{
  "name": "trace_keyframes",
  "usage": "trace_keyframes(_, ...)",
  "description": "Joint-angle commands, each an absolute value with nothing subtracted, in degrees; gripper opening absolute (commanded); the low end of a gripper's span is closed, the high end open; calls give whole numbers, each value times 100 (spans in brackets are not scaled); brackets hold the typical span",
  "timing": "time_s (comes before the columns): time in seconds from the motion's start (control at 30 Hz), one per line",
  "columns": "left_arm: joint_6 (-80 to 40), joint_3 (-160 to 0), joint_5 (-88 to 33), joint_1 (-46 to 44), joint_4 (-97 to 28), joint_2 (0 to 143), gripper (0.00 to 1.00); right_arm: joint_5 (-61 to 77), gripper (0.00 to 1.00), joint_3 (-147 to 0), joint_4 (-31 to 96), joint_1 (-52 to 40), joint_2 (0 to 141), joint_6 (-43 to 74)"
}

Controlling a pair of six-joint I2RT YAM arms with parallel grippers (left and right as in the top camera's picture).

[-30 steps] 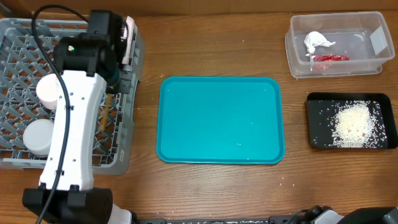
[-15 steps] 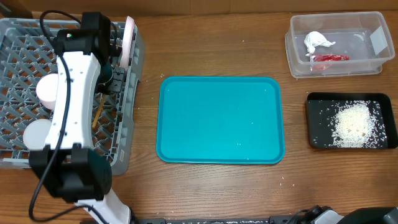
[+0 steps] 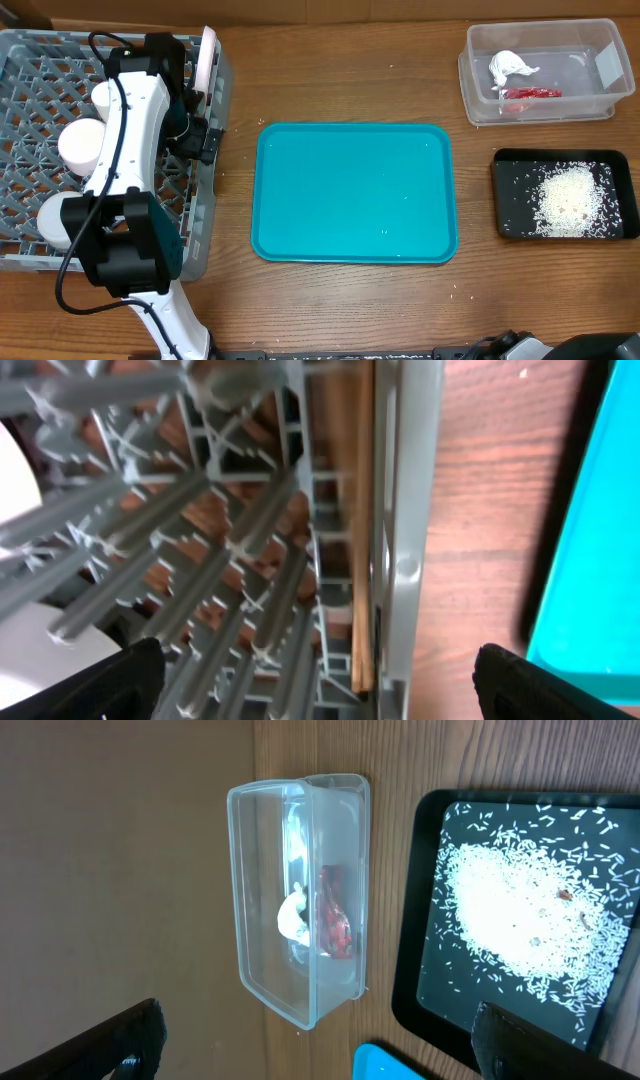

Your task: Sort waste into correct bins and load items into the dishwasher

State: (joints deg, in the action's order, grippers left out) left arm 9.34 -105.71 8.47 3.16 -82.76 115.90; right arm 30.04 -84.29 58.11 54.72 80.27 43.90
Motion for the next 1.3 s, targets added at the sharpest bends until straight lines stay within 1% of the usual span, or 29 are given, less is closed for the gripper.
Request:
trace_keyframes(0.0,679,-10951,698,342,-8578,11437,100,3004,100,-8449,5800,5483,8042,4359)
trace_keyframes(0.2,685,-11719,130,342,-9203,10892,100,3002,100,-8449,5800,5483,8042,4359)
trace_keyframes(0.33,683,-12151,-521,342,-9557,10230,100,3004,100,-8449,5800,5483,8042,4359)
trace_keyframes(0.5,685,-12178,-1555,331,-9682,9105,100,3002,100,-8451,5800,5483,8042,4359)
trace_keyframes(0.6,681,-12103,-1896,329,-9682,8429,100,3004,100,-8449,5800,5483,8042,4359)
trace_keyframes(0.67,661,-11963,-1997,329,-9682,7918,100,3002,100,-8449,5798,5483,8042,4359)
trace_keyframes(0.87,609,-10744,-2130,331,-9682,6088,100,3002,99,-8449,5800,5483,8042,4359)
trace_keyframes(1.0,438,-9789,-2611,331,-9679,4871,100,3002,100,-8449,5800,5483,8042,4359)
trace_keyframes(1.17,-340,-9133,-2856,331,-9679,3804,100,3002,100,-8449,5800,5483,8042,4359)
trace_keyframes(1.27,-434,-9096,-2858,331,-9679,3441,100,3002,100,-8449,5800,5483,8042,4359)
